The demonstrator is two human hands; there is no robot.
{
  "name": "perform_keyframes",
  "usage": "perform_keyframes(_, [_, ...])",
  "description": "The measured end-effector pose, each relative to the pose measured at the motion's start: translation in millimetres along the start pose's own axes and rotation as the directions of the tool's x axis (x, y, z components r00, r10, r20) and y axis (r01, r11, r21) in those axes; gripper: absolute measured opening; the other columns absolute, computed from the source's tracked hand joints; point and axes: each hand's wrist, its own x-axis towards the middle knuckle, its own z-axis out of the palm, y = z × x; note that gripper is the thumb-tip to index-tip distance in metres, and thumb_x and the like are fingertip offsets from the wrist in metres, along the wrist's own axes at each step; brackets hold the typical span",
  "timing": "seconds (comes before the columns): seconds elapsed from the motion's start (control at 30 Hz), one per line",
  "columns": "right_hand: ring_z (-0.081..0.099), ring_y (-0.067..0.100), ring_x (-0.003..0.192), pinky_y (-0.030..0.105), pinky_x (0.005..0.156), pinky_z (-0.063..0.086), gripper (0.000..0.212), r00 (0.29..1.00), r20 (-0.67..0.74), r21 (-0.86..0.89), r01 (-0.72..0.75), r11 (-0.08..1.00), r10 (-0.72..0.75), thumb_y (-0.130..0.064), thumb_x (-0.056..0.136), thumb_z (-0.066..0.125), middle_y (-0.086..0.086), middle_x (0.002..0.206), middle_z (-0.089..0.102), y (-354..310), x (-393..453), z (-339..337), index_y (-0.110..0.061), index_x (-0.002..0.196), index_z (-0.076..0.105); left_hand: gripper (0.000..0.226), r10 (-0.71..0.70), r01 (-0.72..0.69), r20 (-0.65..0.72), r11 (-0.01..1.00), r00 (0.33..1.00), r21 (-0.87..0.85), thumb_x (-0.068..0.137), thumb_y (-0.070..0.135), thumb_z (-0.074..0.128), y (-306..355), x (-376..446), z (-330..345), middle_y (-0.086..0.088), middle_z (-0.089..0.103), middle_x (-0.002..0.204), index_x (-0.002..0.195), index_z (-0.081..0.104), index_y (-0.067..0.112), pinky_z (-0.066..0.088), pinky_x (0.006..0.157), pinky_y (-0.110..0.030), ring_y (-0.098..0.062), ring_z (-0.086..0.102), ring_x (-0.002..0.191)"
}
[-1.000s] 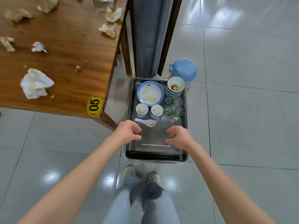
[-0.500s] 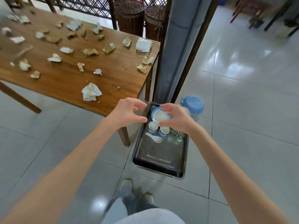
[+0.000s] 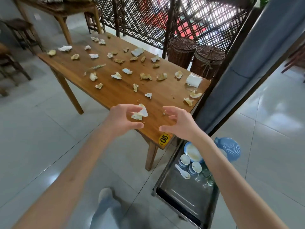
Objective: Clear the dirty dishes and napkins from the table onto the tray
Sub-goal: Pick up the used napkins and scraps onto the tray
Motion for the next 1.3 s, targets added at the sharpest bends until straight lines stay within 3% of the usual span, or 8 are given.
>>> perform_keyframes(0.43, [0.048,0.01,0.12,0.028,0.091,0.045,0.077,0.982,-0.094,0.045,-0.162,0.986,0.166,-0.034,0.067,0.083,-0.011,0.133,0.051,-55,162,87,-0.036,0.133,0.045,0.057,-0.033,0.039,0.112,0.998,0.993,-0.05,0.068,0.035,0.081,-120,136,-96,0.01,0.059,0.125,0.121,0.059,0.034,0.043,0.083,-0.023,-0.004,0.051,0.109])
perform_keyframes(0.6, [0.05,0.009,0.118,0.019,0.08,0.04,0.074,0.964,-0.146,0.004,-0.225,0.974,0.223,-0.035,0.068,0.082,-0.012,0.133,0.052,-55,209,113,-0.036,0.133,0.045,0.058,-0.042,0.042,0.162,0.999,0.986,0.002,0.068,0.038,0.081,-150,190,-91,0.015,0.058,0.121,0.121,0.058,0.039,0.033,0.061,-0.007,0.003,0.042,0.096])
perform_keyframes(0.77, [0.049,0.006,0.115,0.008,0.072,0.036,0.076,0.944,-0.163,0.029,-0.286,0.958,0.287,-0.038,0.066,0.083,-0.014,0.132,0.052,-28,259,114,-0.037,0.133,0.046,0.057,-0.033,0.03,0.241,0.999,0.97,0.014,0.065,0.042,0.082,-173,259,-71,0.015,0.059,0.122,0.117,0.059,0.041,0.036,0.071,-0.013,0.002,0.048,0.1])
perform_keyframes(0.9, [0.044,0.0,0.113,0.015,0.08,0.037,0.078,0.926,-0.143,0.07,-0.342,0.937,0.348,-0.039,0.064,0.083,-0.015,0.134,0.05,0,306,107,-0.041,0.132,0.045,0.055,-0.016,0.004,0.277,0.999,0.961,0.045,0.065,0.044,0.081,-183,314,-57,0.018,0.059,0.118,0.115,0.06,0.042,0.036,0.068,-0.009,0.003,0.049,0.098])
perform_keyframes(1.0, [0.048,0.003,0.117,0.017,0.082,0.039,0.079,0.916,-0.12,0.076,-0.376,0.924,0.383,-0.04,0.063,0.082,-0.017,0.134,0.05,11,342,107,-0.044,0.131,0.042,0.054,-0.007,-0.002,0.323,1.0,0.946,0.029,0.065,0.037,0.083,-189,357,-54,0.015,0.062,0.116,0.115,0.062,0.039,0.043,0.08,-0.017,0.0,0.054,0.099])
perform_keyframes(1.13, [0.057,-0.009,0.082,0.0,0.052,0.039,0.079,0.906,-0.087,0.079,-0.408,0.91,0.414,-0.035,0.063,0.083,-0.016,0.132,0.051,16,382,111,-0.043,0.131,0.044,0.056,-0.008,-0.002,0.368,1.0,0.93,0.028,0.065,0.032,0.083,-202,399,-53,0.016,0.06,0.114,0.116,0.062,0.037,0.039,0.081,-0.017,0.002,0.053,0.101])
perform_keyframes(1.23, [0.052,0.005,0.115,0.018,0.084,0.046,0.08,0.89,-0.063,0.045,-0.449,0.892,0.451,-0.035,0.065,0.083,-0.012,0.136,0.05,21,409,123,-0.039,0.134,0.043,0.056,-0.025,0.006,0.403,0.999,0.915,0.047,0.066,0.031,0.083,-216,429,-54,0.015,0.059,0.115,0.118,0.062,0.036,0.038,0.083,-0.018,0.002,0.051,0.101])
perform_keyframes(1.3, [0.046,0.012,0.125,0.027,0.093,0.043,0.08,0.871,-0.057,0.029,-0.487,0.873,0.488,-0.034,0.067,0.082,-0.01,0.138,0.048,22,428,133,-0.036,0.136,0.042,0.056,-0.049,0.025,0.424,0.998,0.904,0.063,0.067,0.03,0.083,-228,450,-55,0.014,0.058,0.116,0.118,0.061,0.036,0.04,0.084,-0.02,0.0,0.049,0.102])
